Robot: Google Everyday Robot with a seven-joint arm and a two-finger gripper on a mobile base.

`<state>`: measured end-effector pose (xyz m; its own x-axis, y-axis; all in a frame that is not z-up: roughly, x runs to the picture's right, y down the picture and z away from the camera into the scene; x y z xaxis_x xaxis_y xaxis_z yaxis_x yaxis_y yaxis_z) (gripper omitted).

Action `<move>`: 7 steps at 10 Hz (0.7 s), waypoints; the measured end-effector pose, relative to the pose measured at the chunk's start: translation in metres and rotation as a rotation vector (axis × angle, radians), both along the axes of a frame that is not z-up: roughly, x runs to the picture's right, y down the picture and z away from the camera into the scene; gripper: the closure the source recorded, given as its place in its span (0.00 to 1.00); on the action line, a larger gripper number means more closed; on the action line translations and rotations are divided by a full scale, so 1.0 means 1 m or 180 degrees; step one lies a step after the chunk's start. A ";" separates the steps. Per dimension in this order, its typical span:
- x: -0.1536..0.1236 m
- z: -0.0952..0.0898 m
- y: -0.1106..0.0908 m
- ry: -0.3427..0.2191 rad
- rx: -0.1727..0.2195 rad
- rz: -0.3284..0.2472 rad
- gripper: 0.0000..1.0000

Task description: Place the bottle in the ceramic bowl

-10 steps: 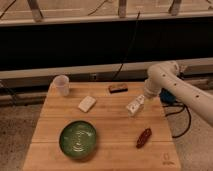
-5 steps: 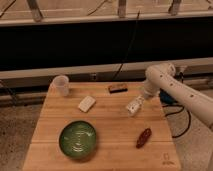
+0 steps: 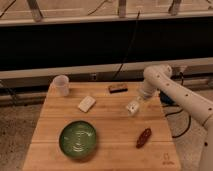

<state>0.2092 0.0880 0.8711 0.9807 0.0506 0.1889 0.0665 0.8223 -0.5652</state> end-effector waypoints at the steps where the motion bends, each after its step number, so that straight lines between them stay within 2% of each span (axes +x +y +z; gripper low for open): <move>1: -0.002 0.005 0.003 -0.0034 -0.0029 0.0002 0.20; 7: -0.001 0.028 0.015 -0.0125 -0.0161 0.0045 0.20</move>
